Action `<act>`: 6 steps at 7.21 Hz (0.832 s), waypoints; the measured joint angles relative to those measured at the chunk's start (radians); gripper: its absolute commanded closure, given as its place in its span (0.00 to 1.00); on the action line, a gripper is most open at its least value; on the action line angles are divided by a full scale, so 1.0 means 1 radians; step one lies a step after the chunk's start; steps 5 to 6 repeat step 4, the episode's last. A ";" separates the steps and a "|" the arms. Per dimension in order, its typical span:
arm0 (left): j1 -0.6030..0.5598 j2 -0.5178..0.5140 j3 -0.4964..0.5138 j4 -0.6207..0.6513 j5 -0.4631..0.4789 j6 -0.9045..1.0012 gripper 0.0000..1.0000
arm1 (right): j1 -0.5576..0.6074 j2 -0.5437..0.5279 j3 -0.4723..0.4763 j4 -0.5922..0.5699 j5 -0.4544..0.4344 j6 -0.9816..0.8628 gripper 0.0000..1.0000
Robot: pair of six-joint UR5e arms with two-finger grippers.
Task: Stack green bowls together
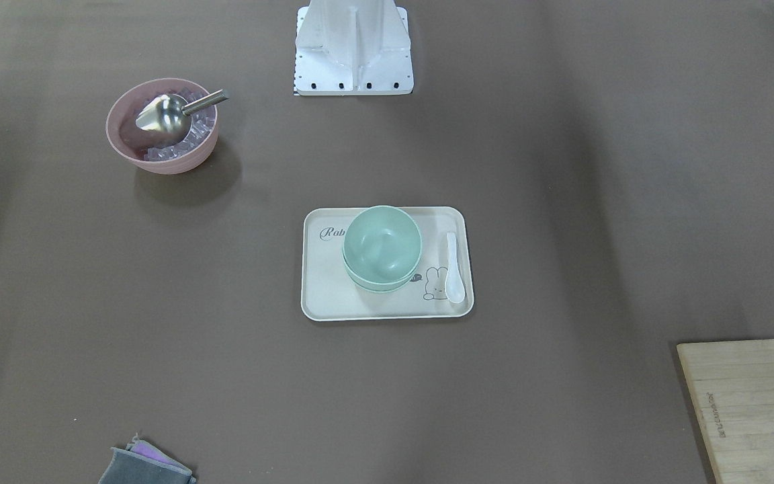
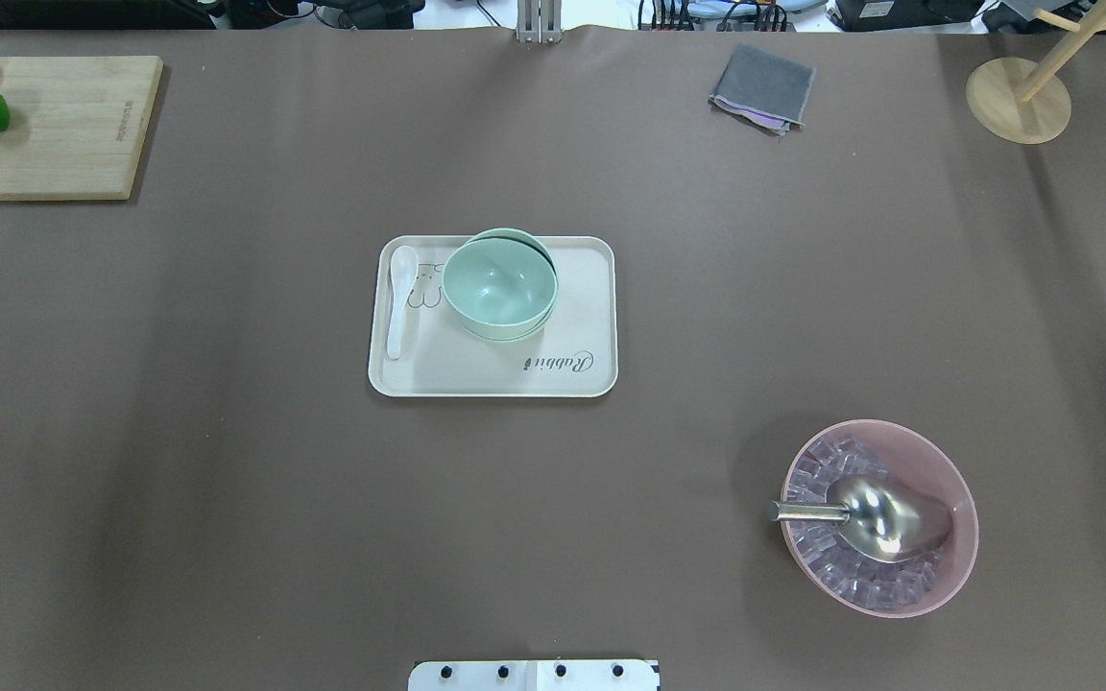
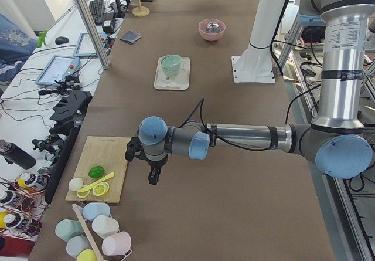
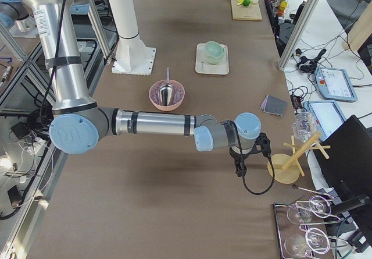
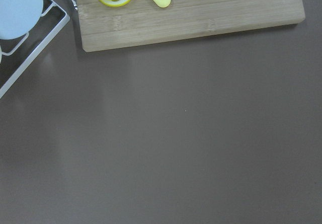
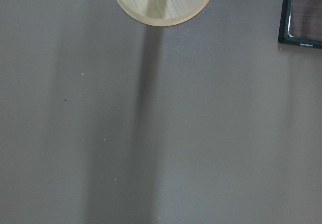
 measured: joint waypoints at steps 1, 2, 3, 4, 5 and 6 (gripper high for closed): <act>0.000 0.017 -0.009 -0.003 0.012 0.002 0.02 | 0.000 -0.018 0.011 0.005 -0.001 -0.001 0.00; -0.001 0.024 -0.014 -0.015 0.016 0.005 0.02 | -0.001 -0.028 0.018 0.005 0.001 -0.001 0.00; -0.001 0.038 -0.015 -0.055 0.017 0.006 0.02 | -0.005 -0.031 0.020 0.000 0.004 -0.001 0.00; -0.001 0.061 -0.015 -0.107 0.016 0.005 0.02 | -0.013 -0.039 0.020 -0.002 0.005 -0.001 0.00; -0.001 0.061 -0.015 -0.107 0.016 0.005 0.02 | -0.013 -0.039 0.020 -0.002 0.005 -0.001 0.00; -0.001 0.061 -0.015 -0.107 0.016 0.005 0.02 | -0.013 -0.039 0.020 -0.002 0.005 -0.001 0.00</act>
